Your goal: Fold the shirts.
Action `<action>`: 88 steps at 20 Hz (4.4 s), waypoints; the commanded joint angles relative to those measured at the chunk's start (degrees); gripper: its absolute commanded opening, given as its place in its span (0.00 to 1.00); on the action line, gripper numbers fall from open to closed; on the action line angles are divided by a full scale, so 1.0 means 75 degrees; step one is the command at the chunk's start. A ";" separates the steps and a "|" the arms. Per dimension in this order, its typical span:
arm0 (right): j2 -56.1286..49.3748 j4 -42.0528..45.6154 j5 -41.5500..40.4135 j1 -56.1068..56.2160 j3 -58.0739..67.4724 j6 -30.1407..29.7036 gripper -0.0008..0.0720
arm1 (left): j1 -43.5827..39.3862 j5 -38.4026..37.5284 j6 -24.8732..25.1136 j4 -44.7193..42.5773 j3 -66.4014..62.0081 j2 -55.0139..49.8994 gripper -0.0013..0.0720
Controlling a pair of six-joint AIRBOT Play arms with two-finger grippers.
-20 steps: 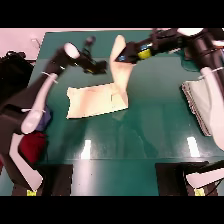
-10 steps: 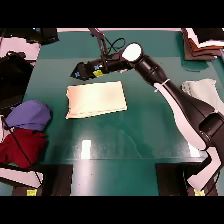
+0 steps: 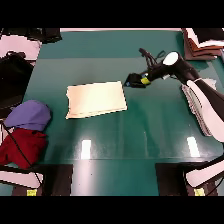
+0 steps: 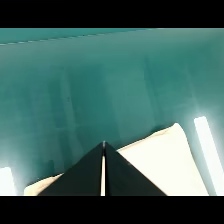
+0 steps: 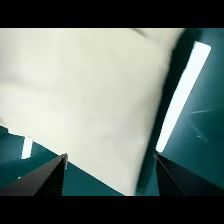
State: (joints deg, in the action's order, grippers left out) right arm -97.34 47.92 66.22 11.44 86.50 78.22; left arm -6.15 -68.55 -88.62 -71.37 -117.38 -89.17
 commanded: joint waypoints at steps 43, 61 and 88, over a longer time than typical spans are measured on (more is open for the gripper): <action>0.1897 0.2226 0.0836 -0.6167 0.3089 0.1507 0.03 | -0.1754 0.0052 0.0615 0.0691 0.0248 0.0009 0.05; 0.4616 0.6184 0.2014 -0.6543 -0.1897 0.1871 0.45 | -0.1751 -0.0347 0.0883 0.0685 0.0248 0.0009 0.05; 0.5598 0.2020 -0.0015 -0.0866 -0.1341 0.1131 0.03 | -0.1751 0.0650 0.0877 0.0603 0.0248 0.0009 0.05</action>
State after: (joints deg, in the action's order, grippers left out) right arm -55.40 63.33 66.52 4.03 76.38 87.00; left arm -19.31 -65.84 -82.02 -66.85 -115.52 -89.14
